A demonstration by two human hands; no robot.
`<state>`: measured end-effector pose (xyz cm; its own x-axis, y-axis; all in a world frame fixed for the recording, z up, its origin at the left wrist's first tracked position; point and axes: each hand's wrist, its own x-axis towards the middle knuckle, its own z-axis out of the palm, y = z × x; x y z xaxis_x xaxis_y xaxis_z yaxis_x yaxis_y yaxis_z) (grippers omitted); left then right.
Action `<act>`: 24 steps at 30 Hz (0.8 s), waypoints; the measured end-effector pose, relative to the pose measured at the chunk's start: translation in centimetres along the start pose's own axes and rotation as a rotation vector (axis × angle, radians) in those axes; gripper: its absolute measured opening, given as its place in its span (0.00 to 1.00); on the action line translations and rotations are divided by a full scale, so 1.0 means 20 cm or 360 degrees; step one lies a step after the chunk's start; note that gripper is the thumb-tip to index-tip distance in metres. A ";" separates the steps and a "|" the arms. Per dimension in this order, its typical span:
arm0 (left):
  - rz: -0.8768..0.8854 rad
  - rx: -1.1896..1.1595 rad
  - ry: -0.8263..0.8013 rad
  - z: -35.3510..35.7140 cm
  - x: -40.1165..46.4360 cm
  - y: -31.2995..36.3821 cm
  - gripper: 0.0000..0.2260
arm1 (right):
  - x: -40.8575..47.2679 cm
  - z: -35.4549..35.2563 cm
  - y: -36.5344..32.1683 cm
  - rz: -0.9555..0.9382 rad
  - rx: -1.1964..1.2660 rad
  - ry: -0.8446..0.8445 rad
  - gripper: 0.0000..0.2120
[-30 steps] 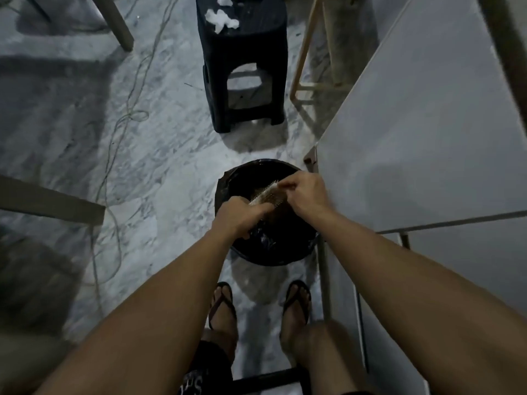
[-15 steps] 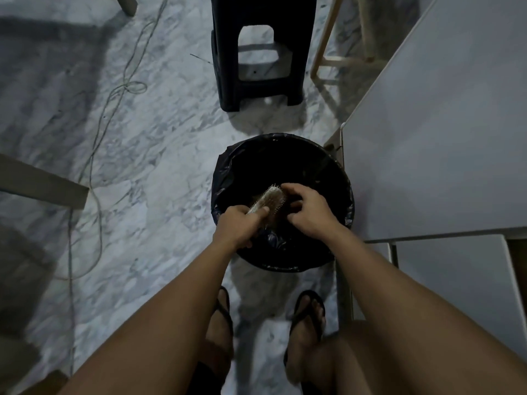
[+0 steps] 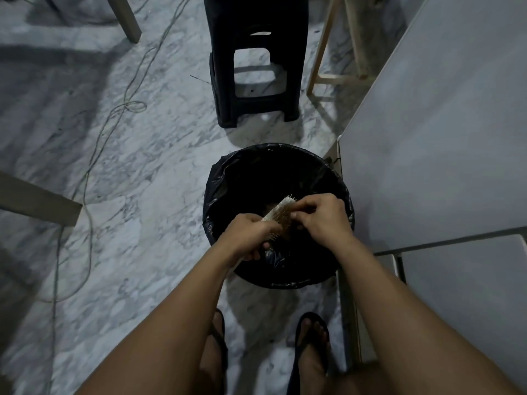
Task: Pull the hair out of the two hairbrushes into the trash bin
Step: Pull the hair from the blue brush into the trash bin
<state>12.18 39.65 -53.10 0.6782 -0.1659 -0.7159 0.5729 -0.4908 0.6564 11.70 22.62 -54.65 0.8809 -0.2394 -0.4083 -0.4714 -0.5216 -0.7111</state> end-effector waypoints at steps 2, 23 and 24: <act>0.0061 0.0029 0.0090 0.01 0.04 0.01 0.20 | 0.03 -0.04 -0.04 -0.0020 0.0012 -0.0039 0.07; 0.0083 0.0632 0.0630 -0.12 0.12 0.09 0.27 | 0.15 -0.16 -0.15 -0.0113 0.0083 0.0156 0.12; 0.0085 0.0632 0.0650 -0.12 0.12 0.08 0.28 | 0.15 -0.16 -0.15 -0.0121 0.0060 0.0159 0.10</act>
<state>15.90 40.45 -53.16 0.8696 0.1061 -0.4822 0.3695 -0.7876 0.4931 15.89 20.75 -51.91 0.9131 -0.2817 -0.2947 -0.4027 -0.5105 -0.7598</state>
